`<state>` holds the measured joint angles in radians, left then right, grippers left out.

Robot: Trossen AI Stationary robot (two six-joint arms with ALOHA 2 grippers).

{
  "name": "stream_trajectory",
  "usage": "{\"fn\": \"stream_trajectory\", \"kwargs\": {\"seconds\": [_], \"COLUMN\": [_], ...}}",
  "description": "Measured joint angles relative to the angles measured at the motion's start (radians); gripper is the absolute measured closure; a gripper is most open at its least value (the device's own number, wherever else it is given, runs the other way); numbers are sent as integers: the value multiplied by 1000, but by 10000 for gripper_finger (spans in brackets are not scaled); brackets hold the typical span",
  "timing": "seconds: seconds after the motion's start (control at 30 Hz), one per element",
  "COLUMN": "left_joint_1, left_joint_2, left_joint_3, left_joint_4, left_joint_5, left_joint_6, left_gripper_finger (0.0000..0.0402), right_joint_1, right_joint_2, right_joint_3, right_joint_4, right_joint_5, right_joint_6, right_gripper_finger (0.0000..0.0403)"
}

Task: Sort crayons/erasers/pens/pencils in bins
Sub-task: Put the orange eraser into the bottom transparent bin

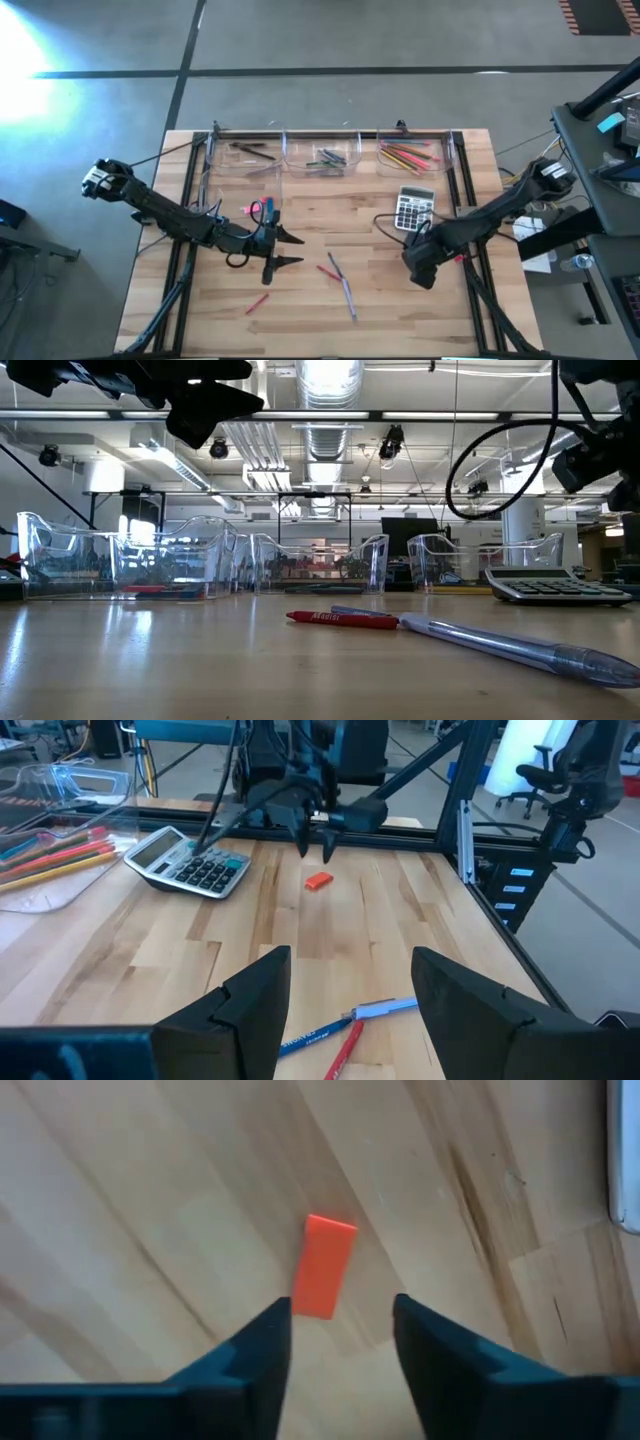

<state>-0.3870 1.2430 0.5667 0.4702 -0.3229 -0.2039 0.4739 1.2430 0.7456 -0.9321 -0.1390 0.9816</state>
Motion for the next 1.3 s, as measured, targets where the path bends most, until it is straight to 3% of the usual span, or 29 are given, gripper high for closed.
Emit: {"fn": "stream_trajectory", "kwargs": {"seconds": [0.17, 0.33, 0.83, 1.03, 1.3], "left_joint_1": [0, 0, 0, 1, 1], "left_joint_2": [0, 0, 0, 0, 0], "left_joint_3": [-1, -1, -2, -4, -4], "left_joint_4": [0, 0, -2, -4, -5], "left_joint_5": [0, 0, 5, 5, 5], "left_joint_6": [0, 0, -3, -3, -3], "left_gripper_finger": [207, 207, 207, 207, 207], "right_joint_1": [0, 0, 6, 6, 6], "right_joint_2": [54, 102, 243, 224, 217], "right_joint_3": [0, 0, -26, -28, -27], "right_joint_4": [5, 68, 125, 140, 160], "right_joint_5": [16, 17, 38, 14, -5], "right_joint_6": [-9, 3, 16, 18, 40], "right_gripper_finger": [178, 147, 155, 195, 319]}}
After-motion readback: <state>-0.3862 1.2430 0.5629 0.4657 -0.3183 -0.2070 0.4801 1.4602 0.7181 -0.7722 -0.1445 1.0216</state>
